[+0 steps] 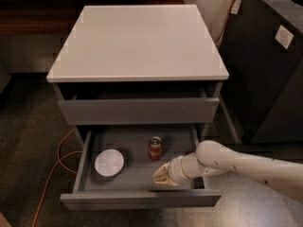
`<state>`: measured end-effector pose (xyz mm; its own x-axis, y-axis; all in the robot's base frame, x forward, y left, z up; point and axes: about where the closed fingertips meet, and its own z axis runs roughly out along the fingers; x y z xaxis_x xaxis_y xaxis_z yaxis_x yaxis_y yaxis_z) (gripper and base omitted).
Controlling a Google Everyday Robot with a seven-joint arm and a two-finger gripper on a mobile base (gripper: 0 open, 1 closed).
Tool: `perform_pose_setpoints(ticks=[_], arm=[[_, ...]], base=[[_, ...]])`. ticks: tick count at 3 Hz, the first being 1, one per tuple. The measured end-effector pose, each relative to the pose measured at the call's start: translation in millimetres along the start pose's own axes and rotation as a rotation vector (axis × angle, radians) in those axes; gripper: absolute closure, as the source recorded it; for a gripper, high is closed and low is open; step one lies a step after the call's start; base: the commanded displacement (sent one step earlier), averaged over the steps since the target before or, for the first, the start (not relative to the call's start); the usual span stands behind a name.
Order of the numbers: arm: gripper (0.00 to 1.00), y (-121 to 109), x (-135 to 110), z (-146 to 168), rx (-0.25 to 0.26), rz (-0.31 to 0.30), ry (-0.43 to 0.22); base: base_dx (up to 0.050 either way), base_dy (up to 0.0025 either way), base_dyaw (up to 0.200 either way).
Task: Pick coke can from middle drawer and place on counter
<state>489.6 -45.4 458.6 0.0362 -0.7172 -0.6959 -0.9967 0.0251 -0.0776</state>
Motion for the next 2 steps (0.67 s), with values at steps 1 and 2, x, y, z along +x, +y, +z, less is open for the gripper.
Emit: perform_pose_setpoints(ticks=[1, 2], arm=[[0.39, -19.9, -0.4, -1.3, 0.024, 0.022, -0.016], [0.17, -37.0, 1.9, -11.8, 0.062, 0.048, -0.019]], base=[[0.0, 0.0, 0.0], [0.0, 0.0, 0.0]])
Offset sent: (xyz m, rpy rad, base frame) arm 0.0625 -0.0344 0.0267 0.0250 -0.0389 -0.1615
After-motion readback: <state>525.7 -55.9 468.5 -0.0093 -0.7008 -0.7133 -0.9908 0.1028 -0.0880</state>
